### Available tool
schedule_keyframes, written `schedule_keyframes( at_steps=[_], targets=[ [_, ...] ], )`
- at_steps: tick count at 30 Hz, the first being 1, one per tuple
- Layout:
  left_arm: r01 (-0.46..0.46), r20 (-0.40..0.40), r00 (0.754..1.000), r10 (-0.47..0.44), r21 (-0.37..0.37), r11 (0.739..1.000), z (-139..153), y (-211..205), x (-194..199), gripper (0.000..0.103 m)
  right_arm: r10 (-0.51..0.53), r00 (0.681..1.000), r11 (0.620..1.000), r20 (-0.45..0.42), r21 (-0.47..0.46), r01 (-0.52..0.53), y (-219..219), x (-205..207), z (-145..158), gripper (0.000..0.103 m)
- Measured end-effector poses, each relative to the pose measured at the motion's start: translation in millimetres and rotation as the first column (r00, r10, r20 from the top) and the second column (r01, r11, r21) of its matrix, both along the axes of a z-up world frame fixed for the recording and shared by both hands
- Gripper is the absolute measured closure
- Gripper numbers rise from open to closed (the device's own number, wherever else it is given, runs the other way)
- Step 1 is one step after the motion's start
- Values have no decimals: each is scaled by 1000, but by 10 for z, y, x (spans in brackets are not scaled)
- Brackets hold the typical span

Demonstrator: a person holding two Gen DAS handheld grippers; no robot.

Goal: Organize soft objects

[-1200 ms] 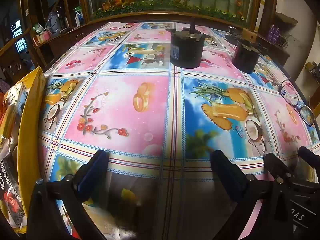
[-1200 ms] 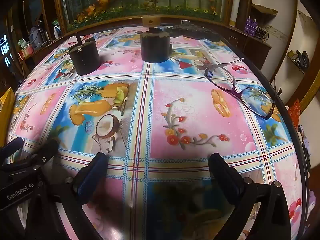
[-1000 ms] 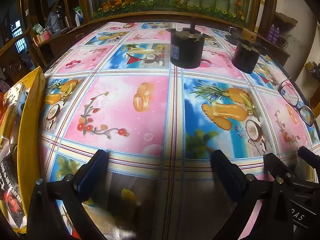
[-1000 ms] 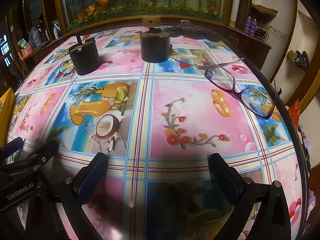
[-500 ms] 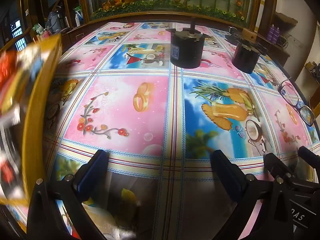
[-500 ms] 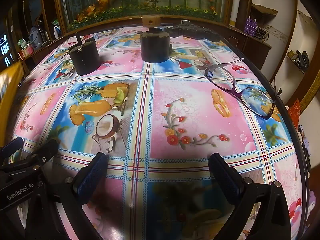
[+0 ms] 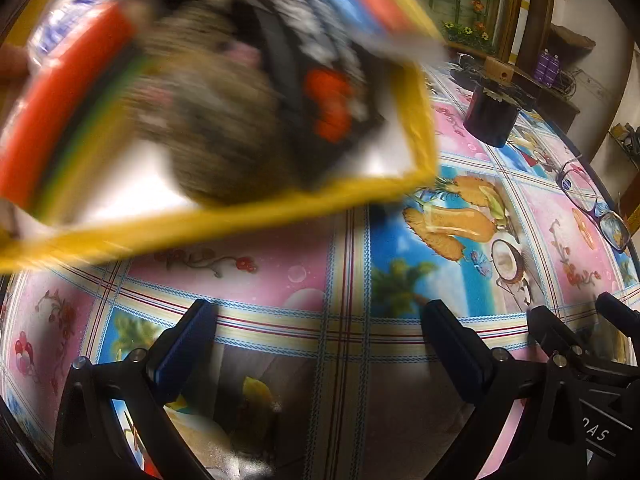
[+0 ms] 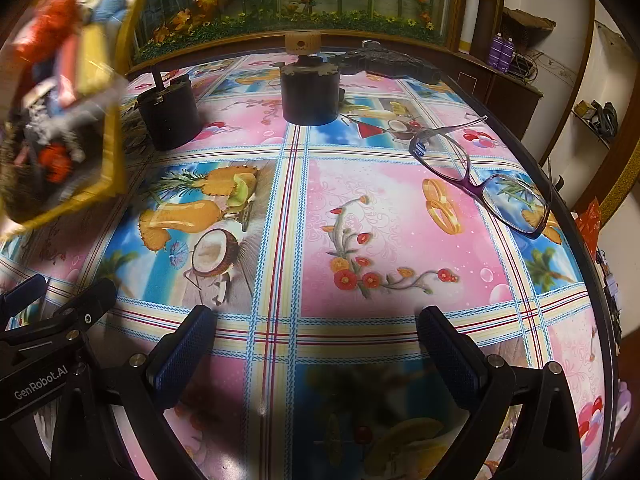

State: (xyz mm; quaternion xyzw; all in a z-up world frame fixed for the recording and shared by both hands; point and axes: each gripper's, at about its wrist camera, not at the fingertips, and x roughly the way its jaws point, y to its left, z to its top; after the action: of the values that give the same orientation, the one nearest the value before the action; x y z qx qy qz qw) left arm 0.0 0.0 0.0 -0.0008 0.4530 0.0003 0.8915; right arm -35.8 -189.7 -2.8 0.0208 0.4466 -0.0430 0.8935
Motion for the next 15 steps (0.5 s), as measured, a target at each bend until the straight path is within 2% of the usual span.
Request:
schedule_keyframes(
  at_steps=[15],
  targets=[
    [0,-1,1000,0,0,1000,24,-31,7,0,0,1000,1000,-1,0,0,-1,2,0,1]
  ],
)
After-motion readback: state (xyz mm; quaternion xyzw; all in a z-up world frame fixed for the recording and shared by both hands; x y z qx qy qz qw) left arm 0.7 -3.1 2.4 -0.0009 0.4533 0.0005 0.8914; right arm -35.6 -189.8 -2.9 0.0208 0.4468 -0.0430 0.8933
